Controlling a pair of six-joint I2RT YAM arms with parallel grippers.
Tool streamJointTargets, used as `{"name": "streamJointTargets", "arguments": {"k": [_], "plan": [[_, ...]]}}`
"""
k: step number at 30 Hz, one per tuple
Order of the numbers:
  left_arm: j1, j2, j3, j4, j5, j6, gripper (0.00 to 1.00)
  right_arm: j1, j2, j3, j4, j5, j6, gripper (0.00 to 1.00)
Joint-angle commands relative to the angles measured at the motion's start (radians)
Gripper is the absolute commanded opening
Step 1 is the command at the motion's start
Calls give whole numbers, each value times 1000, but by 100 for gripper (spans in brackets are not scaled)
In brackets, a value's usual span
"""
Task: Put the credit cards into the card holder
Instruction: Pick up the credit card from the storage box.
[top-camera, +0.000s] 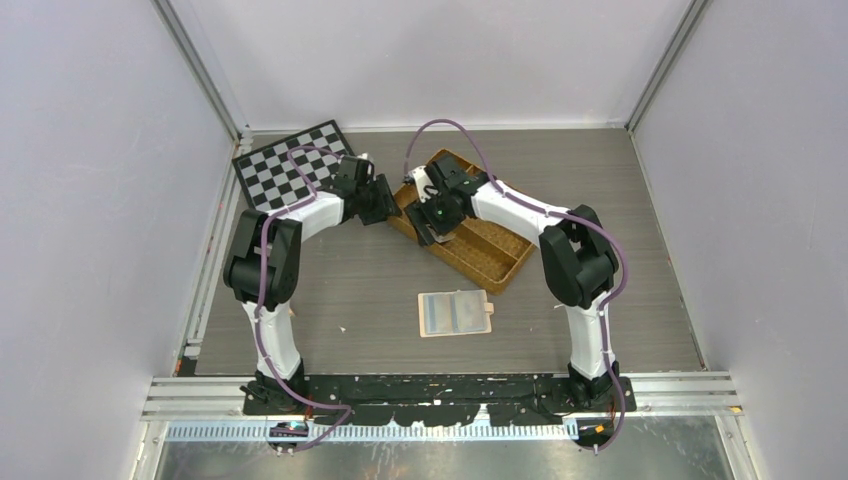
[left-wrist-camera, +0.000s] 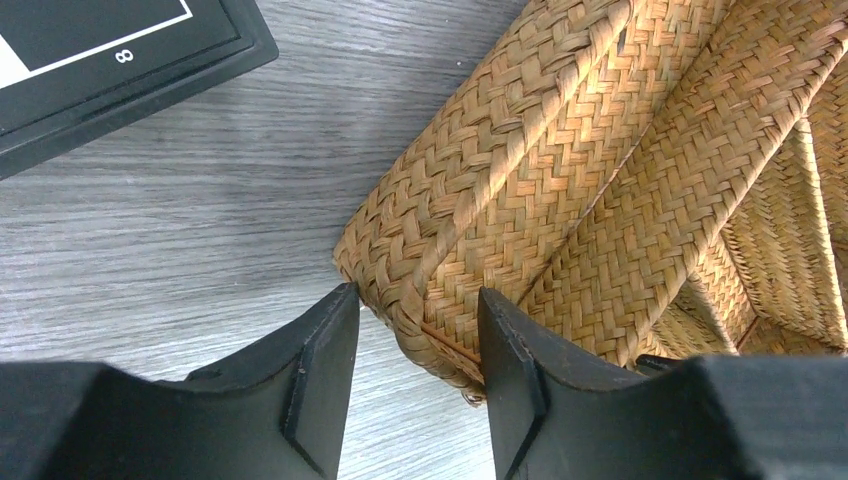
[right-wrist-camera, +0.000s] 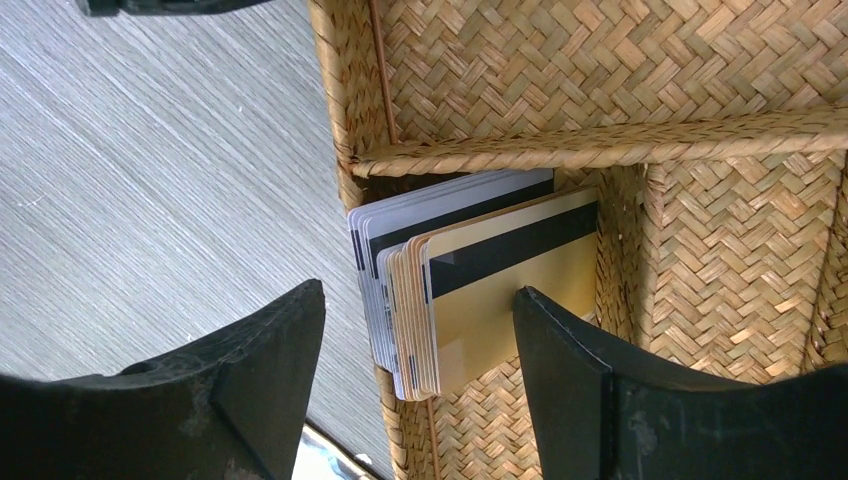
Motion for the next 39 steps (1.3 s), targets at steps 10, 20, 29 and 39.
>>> {"name": "streamJointTargets", "arguments": {"k": [10,20,29,39], "plan": [[3,-9,16,18,16,-2,45,23,-66,46,-35,-72,15,65],[3,-5,13,22,21,-4,45,23,-86,61,-39,-107,35,62],[4,-7,12,20,23,-3,45,23,-80,83,-63,-111,37,46],[4,-44,17,-5,12,26,47,25,-124,77,-48,-18,25,15]]}}
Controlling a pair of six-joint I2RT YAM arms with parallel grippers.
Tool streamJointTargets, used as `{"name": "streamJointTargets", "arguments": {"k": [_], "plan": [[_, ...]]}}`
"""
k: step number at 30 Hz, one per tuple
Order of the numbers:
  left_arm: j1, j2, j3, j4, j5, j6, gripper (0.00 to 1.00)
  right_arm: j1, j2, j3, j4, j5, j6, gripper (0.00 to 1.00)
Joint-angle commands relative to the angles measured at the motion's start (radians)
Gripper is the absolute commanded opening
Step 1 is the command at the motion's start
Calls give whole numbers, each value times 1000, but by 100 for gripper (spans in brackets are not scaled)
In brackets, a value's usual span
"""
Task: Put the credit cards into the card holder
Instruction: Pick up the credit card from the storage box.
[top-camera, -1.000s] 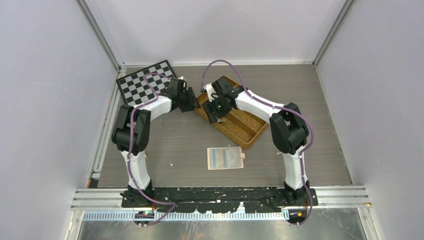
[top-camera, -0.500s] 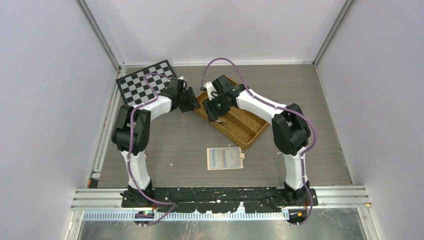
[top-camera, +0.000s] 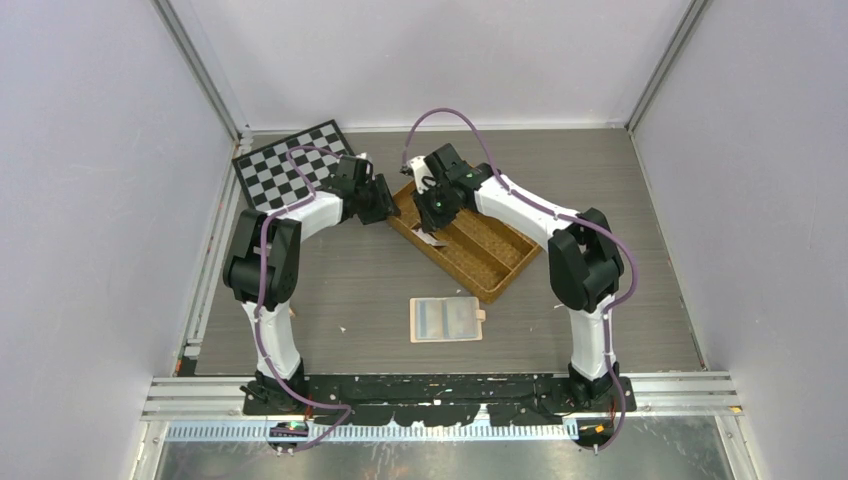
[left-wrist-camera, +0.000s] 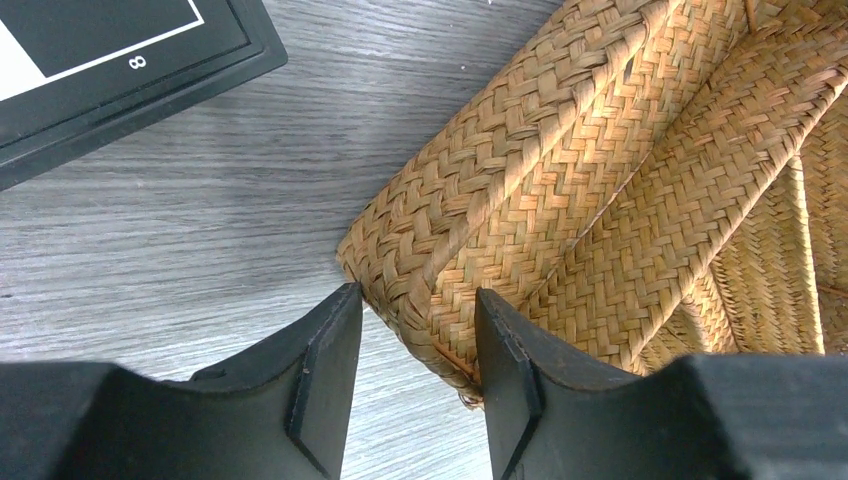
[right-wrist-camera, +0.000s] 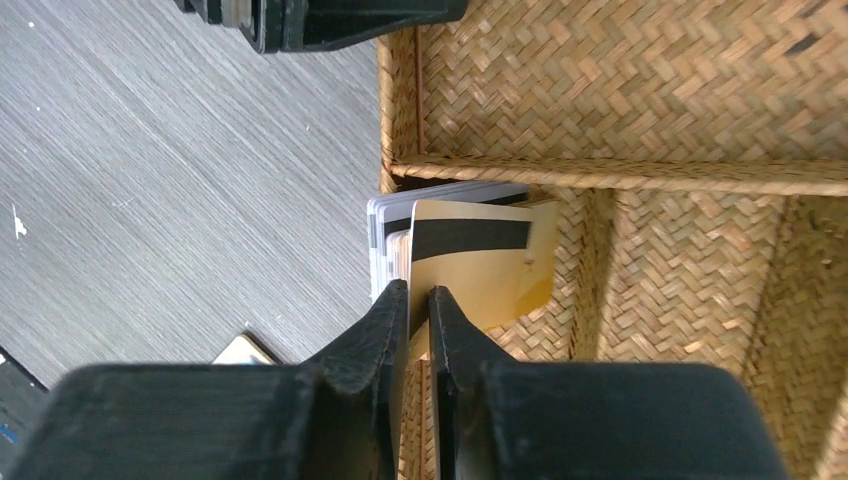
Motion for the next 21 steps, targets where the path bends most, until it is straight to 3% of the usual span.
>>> {"name": "streamJointTargets", "arguments": {"k": [1,6,12,15,21], "plan": [[2,-53,20,-15,4,34,49,15,-117,6,12,66,-5,14],[2,-139,54,-85,-6,105,63,17,-231,-22,19,318,-12,2],[1,-282,104,-207,8,226,71,14,-393,-65,-15,387,33,0],[1,-360,92,-230,156,271,70,-11,-472,-84,-79,278,80,0],[-67,-497,-17,-178,557,289,66,-76,-599,-159,-177,-143,113,1]]}}
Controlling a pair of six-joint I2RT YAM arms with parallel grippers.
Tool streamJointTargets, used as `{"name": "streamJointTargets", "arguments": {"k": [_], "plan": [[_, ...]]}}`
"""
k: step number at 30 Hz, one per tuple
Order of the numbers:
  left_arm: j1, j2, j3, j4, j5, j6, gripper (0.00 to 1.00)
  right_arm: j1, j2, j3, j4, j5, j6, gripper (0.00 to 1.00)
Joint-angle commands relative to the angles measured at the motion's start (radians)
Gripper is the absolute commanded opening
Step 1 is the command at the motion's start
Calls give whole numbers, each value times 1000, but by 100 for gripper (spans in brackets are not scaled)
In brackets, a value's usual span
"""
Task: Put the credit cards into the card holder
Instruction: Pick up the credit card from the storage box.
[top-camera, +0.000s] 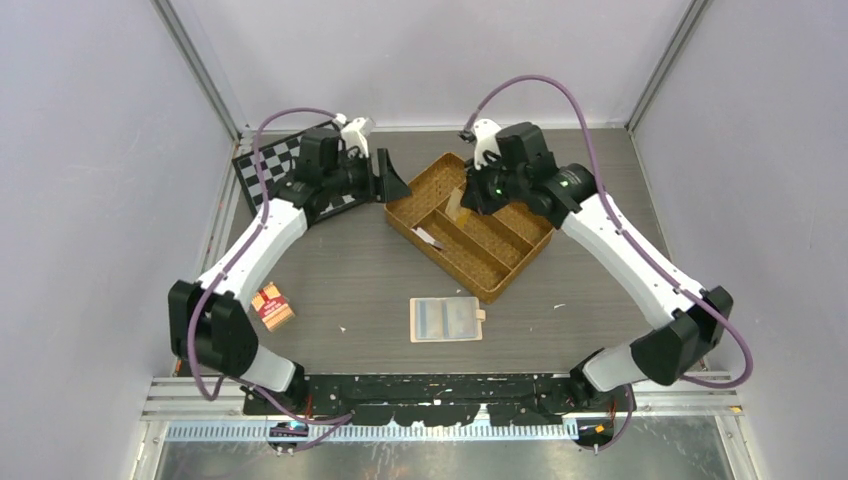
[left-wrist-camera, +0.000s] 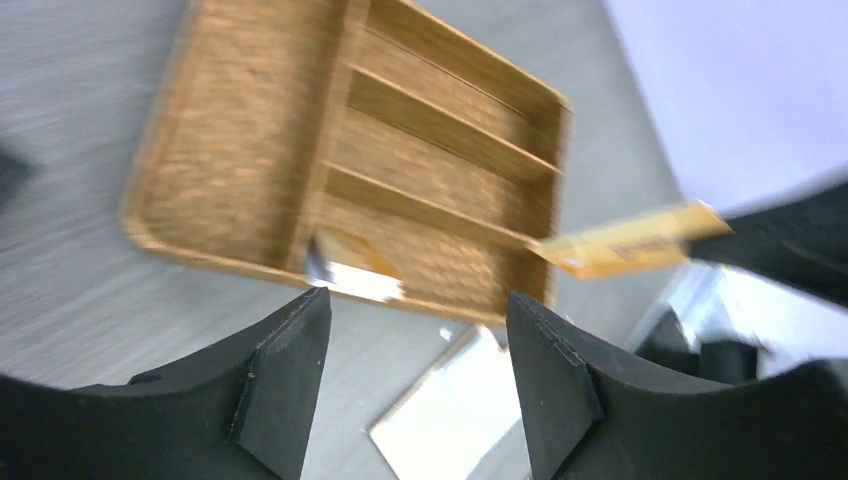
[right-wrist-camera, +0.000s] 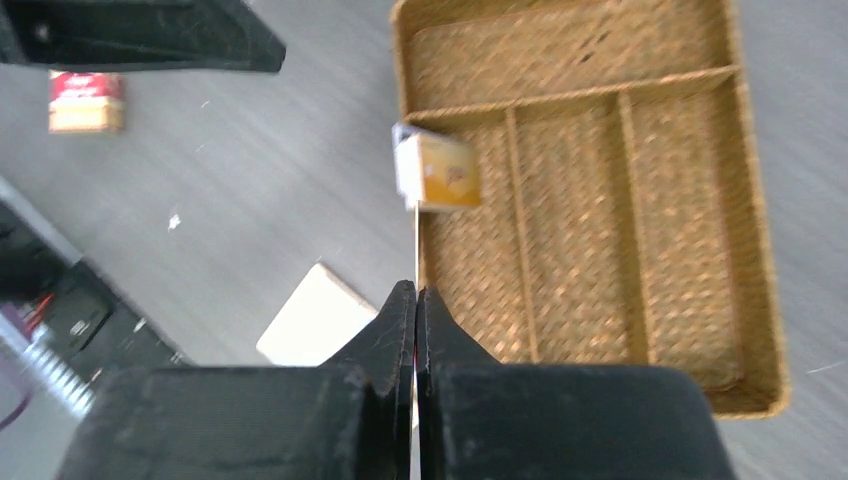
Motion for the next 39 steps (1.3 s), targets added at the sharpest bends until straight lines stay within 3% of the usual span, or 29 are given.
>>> {"name": "streamJointTargets", "arguments": {"k": [1,7,11,13,15,17,19,22,25,29,34,39], "plan": [[-78,-107,-96,33,376,52,66,-27,-89,-55,-114,-337,44,1],[-177,-223,-262,229,550,-46,69,-28,-160,-107,-174,-615,77,1],[-239,-232,-288,224,616,-46,67,-27,-176,-133,-174,-758,94,0],[-259,-227,-292,220,657,-48,56,-27,-175,-138,-173,-777,100,1],[-266,-232,-297,208,669,-48,30,-27,-176,-140,-174,-777,104,1],[-267,-242,-313,205,675,-49,12,-28,-179,-140,-170,-772,110,2],[-267,-262,-333,221,677,-61,0,-28,-186,-142,-164,-744,123,18],[-267,-326,-409,380,629,-165,0,-27,-231,-189,-117,-634,184,60],[-266,-393,-509,599,496,-307,0,-29,-311,-302,21,-599,287,74],[-267,-439,-578,781,368,-417,0,-29,-418,-482,286,-605,487,74],[-269,-438,-594,823,367,-461,0,-28,-495,-671,641,-612,747,59],[-270,-433,-614,854,390,-495,0,-28,-513,-727,784,-584,812,45]]}}
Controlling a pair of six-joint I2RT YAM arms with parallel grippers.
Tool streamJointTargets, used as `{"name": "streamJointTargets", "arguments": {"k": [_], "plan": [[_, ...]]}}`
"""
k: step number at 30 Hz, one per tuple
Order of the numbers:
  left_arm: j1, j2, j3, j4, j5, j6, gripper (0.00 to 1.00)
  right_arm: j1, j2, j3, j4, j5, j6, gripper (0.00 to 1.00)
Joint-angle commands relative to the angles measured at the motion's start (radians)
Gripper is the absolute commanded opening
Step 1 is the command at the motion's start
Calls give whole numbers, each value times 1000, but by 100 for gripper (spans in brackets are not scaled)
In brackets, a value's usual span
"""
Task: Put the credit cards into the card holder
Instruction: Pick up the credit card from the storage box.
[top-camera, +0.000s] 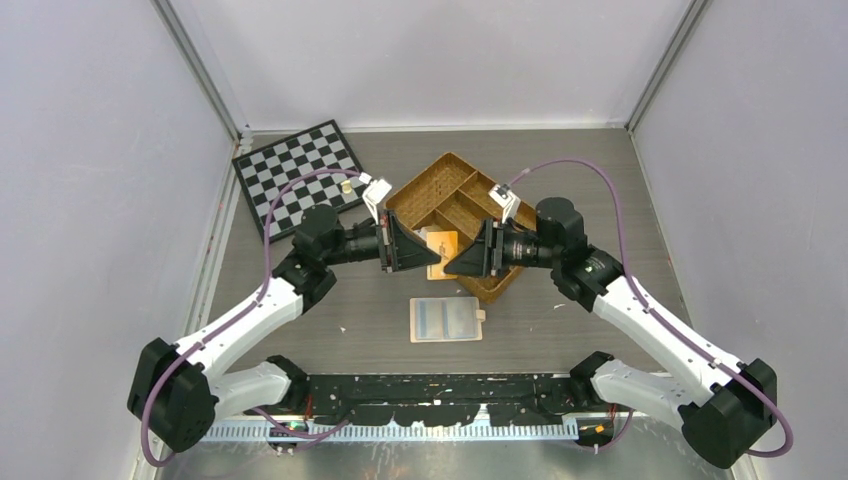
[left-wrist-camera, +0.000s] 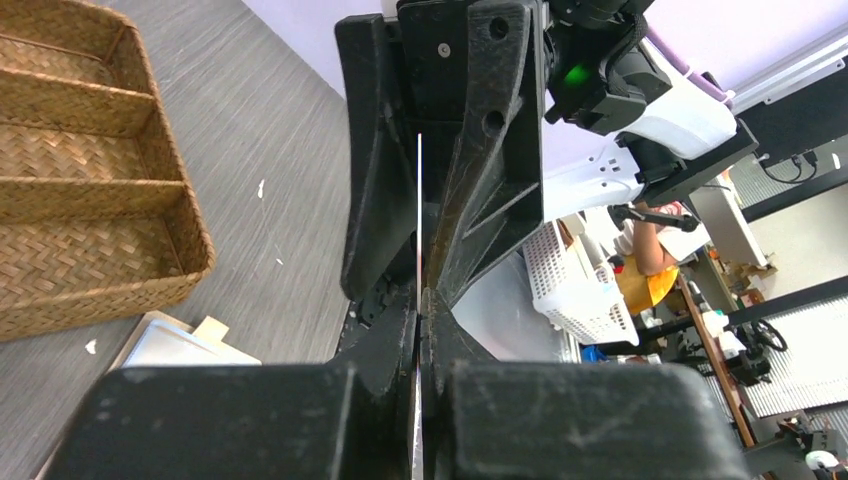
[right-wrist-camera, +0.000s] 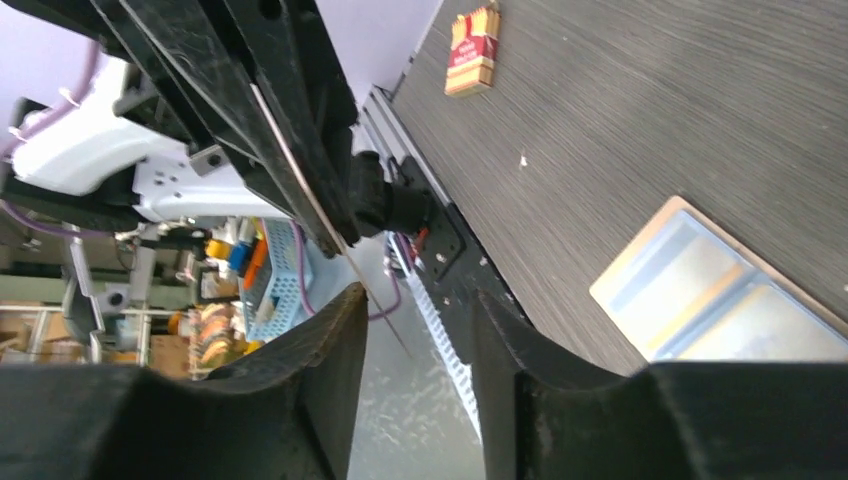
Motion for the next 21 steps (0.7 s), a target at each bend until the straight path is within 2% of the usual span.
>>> {"name": "streamJointTargets", "arguments": {"k": [1,3,4,5,6,7,8,10,12,14,16,21], "plan": [[-1,-12,-23,108,2,-53,0,2,-32,-13,262,23,134,41],[-2,-7,-30,103,11,-55,0,2,-32,-20,281,26,145,27],[-3,-4,-36,96,17,-56,0,3,-30,-26,285,25,149,12],[-3,-2,-42,85,21,-54,0,2,-30,-31,283,32,153,2],[-3,0,-47,68,22,-48,1,2,-31,-36,271,43,154,1],[-2,0,-52,35,16,-35,8,2,-35,-44,248,59,152,1],[-2,-4,-57,-14,-7,-13,20,2,-39,-52,214,81,148,1],[-3,-25,-63,-191,-121,54,41,1,-48,-71,115,131,119,1],[-3,-42,-66,-404,-278,120,52,5,-56,-105,28,189,98,1],[-3,-34,-76,-538,-386,160,56,8,-59,-158,-18,228,95,1],[-3,-5,-99,-599,-448,160,57,17,-51,-213,-25,253,110,1],[-24,70,-144,-599,-504,139,58,49,33,-287,-11,278,116,1]]}}
